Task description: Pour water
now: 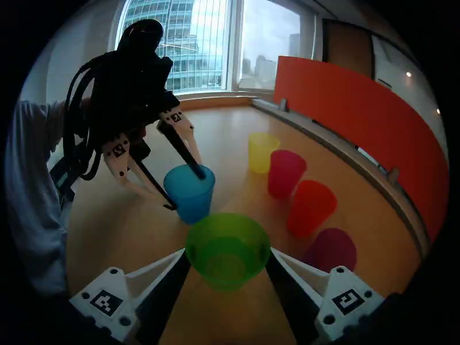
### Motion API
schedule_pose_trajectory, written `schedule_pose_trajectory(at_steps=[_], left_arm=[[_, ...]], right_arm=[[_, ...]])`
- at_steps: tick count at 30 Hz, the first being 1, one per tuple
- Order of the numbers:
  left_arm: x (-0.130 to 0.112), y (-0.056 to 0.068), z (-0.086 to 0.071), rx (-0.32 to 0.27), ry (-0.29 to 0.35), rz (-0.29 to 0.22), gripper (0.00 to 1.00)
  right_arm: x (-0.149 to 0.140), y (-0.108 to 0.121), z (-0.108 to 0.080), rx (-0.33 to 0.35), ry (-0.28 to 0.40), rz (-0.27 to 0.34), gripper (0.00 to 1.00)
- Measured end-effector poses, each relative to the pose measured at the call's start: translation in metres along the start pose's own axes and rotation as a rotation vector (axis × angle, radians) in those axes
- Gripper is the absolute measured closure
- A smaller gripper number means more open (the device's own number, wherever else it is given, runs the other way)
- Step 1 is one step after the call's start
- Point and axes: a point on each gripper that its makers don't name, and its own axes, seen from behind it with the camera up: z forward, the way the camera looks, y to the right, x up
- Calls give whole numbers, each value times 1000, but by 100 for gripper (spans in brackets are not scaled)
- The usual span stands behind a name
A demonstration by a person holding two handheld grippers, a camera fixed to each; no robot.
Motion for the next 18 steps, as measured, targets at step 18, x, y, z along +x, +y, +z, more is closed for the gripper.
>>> schedule_pose_trajectory(at_steps=[18], left_arm=[[-21,2,-3,18,-56,3,4]], right_arm=[[-11,-2,9,-7,-9,4,9]])
